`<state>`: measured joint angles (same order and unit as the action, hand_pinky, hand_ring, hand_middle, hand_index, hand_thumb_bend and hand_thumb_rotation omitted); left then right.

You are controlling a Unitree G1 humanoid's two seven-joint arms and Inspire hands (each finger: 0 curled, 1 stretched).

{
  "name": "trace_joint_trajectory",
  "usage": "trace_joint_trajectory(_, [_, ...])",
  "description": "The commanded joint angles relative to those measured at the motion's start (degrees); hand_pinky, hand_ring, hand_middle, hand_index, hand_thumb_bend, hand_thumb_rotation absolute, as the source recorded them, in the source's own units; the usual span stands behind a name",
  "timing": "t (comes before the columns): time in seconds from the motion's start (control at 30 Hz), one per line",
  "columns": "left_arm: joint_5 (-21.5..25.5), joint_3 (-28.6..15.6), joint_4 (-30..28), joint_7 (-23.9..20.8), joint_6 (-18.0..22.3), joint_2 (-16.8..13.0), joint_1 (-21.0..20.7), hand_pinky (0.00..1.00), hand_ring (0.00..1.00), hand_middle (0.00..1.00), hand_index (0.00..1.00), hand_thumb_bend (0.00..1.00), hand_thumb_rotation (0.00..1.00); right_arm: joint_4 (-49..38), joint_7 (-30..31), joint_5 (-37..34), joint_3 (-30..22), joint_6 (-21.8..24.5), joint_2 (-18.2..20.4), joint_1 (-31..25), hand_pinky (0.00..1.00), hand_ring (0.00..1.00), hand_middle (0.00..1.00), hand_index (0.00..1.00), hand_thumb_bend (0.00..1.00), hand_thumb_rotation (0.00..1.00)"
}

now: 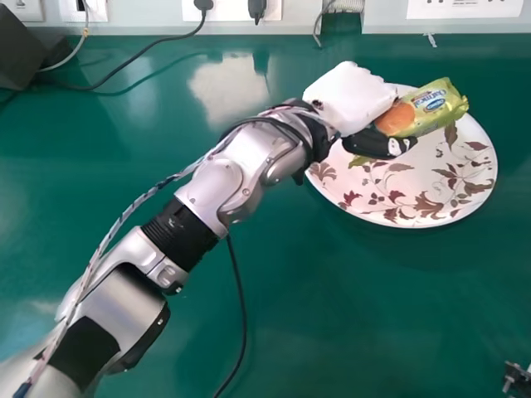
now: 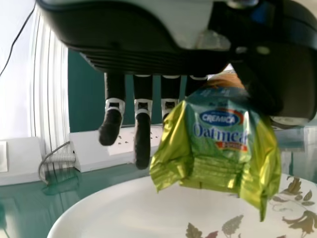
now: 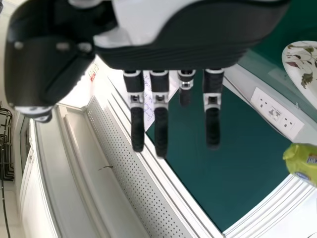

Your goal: Pick up biscuit and place it in the plate

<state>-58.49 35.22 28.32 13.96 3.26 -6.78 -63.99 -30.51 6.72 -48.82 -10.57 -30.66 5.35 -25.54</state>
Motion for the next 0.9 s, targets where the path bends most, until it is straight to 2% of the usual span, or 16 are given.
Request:
trace_joint_trajectory(0.0, [0.0, 0.8, 1.7, -1.9, 0.4, 0.8, -1.7, 0.17, 0.37, 0.46, 0.53, 0.50, 0.00, 0.5, 0.2, -0.4, -0.6, -0.1, 2.5, 1.0, 0.38, 0.50, 0.54, 0.59, 0.88, 0.06])
trace_joint_trajectory(0.17, [-0.2, 1.7, 5.1, -3.6, 0.7, 1.9, -2.8, 0.17, 0.37, 0.46, 0.53, 0.50, 0.00, 1.1, 0.9, -0.6, -1.0, -0.3, 2.4, 1.3, 0.43, 0.55, 0.58, 0.62, 0.89, 0.07])
trace_joint_trajectory(0.3, [0.3, 2.3, 8.7, -5.1, 1.3, 2.8, -4.0, 0.17, 0.37, 0.46, 0.53, 0.50, 0.00, 1.2, 1.1, -0.7, -1.0, -0.3, 2.5, 1.3, 0.42, 0.53, 0.58, 0.65, 0.89, 0.07])
trace_joint_trajectory(0.53, [0.5, 3.3, 13.0, -7.0, 1.4, 4.5, -5.2, 0.17, 0.37, 0.46, 0.53, 0.50, 0.00, 0.3, 1.0, -0.5, -0.9, -0.2, 2.6, 0.5, 0.39, 0.49, 0.56, 0.59, 0.91, 0.05])
trace_joint_trajectory(0.73, [-0.7, 5.0, 16.4, -7.7, 0.7, 5.7, -7.0, 0.18, 0.37, 0.47, 0.53, 0.50, 0.00, -0.7, 1.2, -0.9, -0.5, 0.2, 2.5, -0.1, 0.43, 0.54, 0.60, 0.62, 0.89, 0.07])
trace_joint_trajectory(0.8, [-2.1, 6.5, 17.6, -8.9, 0.4, 5.9, -7.8, 0.18, 0.37, 0.47, 0.53, 0.50, 0.00, -1.0, 1.0, -0.8, -0.4, 0.3, 2.6, -0.2, 0.41, 0.52, 0.58, 0.62, 0.88, 0.09])
trace_joint_trajectory(0.87, [-3.2, 7.6, 19.0, -10.3, 0.1, 6.2, -8.4, 0.18, 0.37, 0.47, 0.53, 0.50, 0.00, -1.1, 0.7, -0.3, -0.4, 0.2, 2.8, -0.2, 0.36, 0.46, 0.53, 0.63, 0.86, 0.13])
